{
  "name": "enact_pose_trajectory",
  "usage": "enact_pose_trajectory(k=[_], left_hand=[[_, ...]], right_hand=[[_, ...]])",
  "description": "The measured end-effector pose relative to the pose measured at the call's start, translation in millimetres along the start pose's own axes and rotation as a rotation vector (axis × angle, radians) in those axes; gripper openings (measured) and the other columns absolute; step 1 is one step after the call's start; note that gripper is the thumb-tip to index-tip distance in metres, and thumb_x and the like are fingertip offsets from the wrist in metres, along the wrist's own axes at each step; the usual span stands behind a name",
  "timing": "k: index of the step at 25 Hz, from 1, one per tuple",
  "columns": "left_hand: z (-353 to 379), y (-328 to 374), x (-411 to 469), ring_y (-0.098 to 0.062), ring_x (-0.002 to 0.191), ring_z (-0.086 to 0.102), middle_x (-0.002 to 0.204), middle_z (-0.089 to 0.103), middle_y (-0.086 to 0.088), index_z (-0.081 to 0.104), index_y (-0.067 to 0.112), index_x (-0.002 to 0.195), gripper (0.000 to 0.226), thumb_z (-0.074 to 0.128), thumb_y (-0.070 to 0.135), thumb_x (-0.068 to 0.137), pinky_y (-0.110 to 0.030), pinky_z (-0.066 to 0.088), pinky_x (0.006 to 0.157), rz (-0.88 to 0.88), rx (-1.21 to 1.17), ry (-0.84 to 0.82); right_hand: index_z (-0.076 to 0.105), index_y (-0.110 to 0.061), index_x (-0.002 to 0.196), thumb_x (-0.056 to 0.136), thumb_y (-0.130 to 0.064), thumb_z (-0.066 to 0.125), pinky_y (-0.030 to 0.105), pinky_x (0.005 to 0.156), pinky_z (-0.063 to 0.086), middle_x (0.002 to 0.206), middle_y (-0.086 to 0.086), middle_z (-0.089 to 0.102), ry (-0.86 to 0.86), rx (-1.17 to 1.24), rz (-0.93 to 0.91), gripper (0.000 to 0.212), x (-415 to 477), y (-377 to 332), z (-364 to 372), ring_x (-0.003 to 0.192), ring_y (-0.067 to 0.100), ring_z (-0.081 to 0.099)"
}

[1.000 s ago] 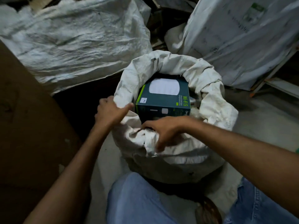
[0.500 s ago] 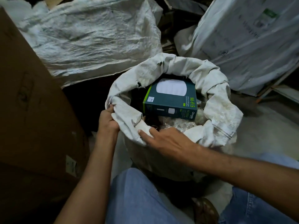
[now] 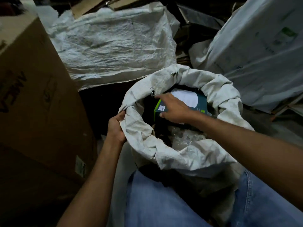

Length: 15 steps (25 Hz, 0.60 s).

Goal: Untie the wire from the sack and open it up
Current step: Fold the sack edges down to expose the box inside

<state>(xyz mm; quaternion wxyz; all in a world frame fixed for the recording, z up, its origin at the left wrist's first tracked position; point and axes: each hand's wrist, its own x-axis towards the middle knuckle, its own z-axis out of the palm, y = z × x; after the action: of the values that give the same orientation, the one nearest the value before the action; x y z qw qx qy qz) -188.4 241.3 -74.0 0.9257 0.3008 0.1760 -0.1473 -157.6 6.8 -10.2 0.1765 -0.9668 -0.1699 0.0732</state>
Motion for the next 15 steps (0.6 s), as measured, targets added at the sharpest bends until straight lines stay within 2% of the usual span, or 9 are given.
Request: enact_pose_trajectory(k=[2, 4, 6, 8, 10, 12, 13, 14, 15], left_hand=[[0.0, -2.0, -2.5, -0.034, 0.12, 0.062, 0.138, 0.058, -0.02, 0.045, 0.002, 0.148, 0.064, 0.055, 0.02, 0.088, -0.048, 0.05, 0.105, -0.006, 0.005, -0.01], [3.3, -5.8, -6.5, -0.034, 0.114, 0.065, 0.137, 0.061, -0.02, 0.05, 0.002, 0.144, 0.049, 0.045, 0.018, 0.098, -0.048, 0.053, 0.099, -0.04, 0.057, -0.023], [5.7, -4.8, -10.1, -0.034, 0.105, 0.07, 0.125, 0.068, -0.021, 0.057, 0.001, 0.137, 0.04, 0.041, 0.013, 0.102, -0.046, 0.055, 0.094, -0.04, 0.117, -0.034], [8.3, 0.4, -12.9, -0.033, 0.1, 0.07, 0.124, 0.068, -0.023, 0.059, -0.002, 0.136, 0.041, 0.045, 0.009, 0.099, -0.042, 0.055, 0.094, -0.026, 0.211, 0.007], [14.8, 9.0, -7.9, -0.026, 0.1, 0.067, 0.135, 0.062, -0.021, 0.062, 0.005, 0.134, 0.039, 0.055, 0.014, 0.097, -0.029, 0.056, 0.085, 0.088, 0.577, 0.179], [22.5, 10.7, 4.2, -0.02, 0.118, 0.056, 0.144, 0.049, -0.008, 0.056, 0.025, 0.138, 0.051, 0.067, 0.033, 0.089, -0.027, 0.049, 0.091, 0.401, 1.28, 0.48], [32.3, 7.6, 8.1, -0.019, 0.128, 0.048, 0.145, 0.043, -0.002, 0.051, 0.031, 0.142, 0.062, 0.069, 0.042, 0.084, -0.032, 0.045, 0.099, 0.6, 1.578, 0.523], [44.6, 2.1, 16.0, -0.02, 0.134, 0.043, 0.147, 0.041, 0.001, 0.047, 0.031, 0.146, 0.07, 0.068, 0.05, 0.082, -0.037, 0.041, 0.104, 0.715, 1.762, 0.488], [54.9, -5.0, 26.6, -0.02, 0.137, 0.042, 0.149, 0.041, 0.001, 0.044, 0.027, 0.148, 0.078, 0.066, 0.058, 0.081, -0.04, 0.04, 0.107, 0.731, 1.84, 0.442]], right_hand=[[0.023, -0.033, 0.156, 0.084, -0.02, 0.069, 0.043, 0.106, 0.042, 0.158, 0.003, 0.025, 0.059, -0.138, -0.105, 0.086, 30.3, 2.3, 1.8, 0.137, 0.031, 0.037], [0.023, -0.037, 0.156, 0.083, -0.022, 0.07, 0.045, 0.107, 0.041, 0.162, -0.001, 0.02, 0.082, -0.27, -0.207, 0.088, 60.5, -0.8, 8.5, 0.137, 0.031, 0.033], [0.039, -0.034, 0.15, 0.081, -0.018, 0.068, 0.045, 0.105, 0.04, 0.158, -0.002, 0.033, 0.066, -0.272, -0.26, 0.076, 88.1, -7.5, 12.0, 0.135, 0.029, 0.035], [0.061, -0.032, 0.132, 0.08, -0.012, 0.064, 0.041, 0.101, 0.04, 0.143, -0.006, 0.054, 0.057, -0.233, -0.277, 0.056, 113.8, -9.6, 8.1, 0.131, 0.026, 0.043], [0.071, -0.032, 0.115, 0.078, -0.011, 0.058, 0.039, 0.097, 0.038, 0.127, -0.008, 0.065, 0.067, -0.312, -0.332, 0.044, 135.9, -3.6, 1.9, 0.129, 0.022, 0.051], [0.071, -0.033, 0.109, 0.08, -0.016, 0.055, 0.037, 0.092, 0.035, 0.116, -0.007, 0.07, 0.011, -0.389, -0.373, 0.038, 156.2, 1.4, -7.3, 0.119, 0.019, 0.06], [0.07, -0.032, 0.109, 0.082, -0.017, 0.055, 0.036, 0.087, 0.035, 0.111, -0.005, 0.071, -0.031, -0.426, -0.39, 0.034, 165.1, -1.3, -12.2, 0.111, 0.021, 0.063], [0.07, -0.03, 0.108, 0.084, -0.017, 0.057, 0.035, 0.082, 0.035, 0.107, -0.003, 0.072, -0.08, -0.467, -0.41, 0.03, 175.2, -5.6, -17.8, 0.103, 0.024, 0.065], [0.071, -0.028, 0.106, 0.086, -0.018, 0.058, 0.034, 0.077, 0.037, 0.103, -0.001, 0.073, -0.145, -0.49, -0.426, 0.026, 186.9, -8.7, -23.1, 0.095, 0.026, 0.065]])
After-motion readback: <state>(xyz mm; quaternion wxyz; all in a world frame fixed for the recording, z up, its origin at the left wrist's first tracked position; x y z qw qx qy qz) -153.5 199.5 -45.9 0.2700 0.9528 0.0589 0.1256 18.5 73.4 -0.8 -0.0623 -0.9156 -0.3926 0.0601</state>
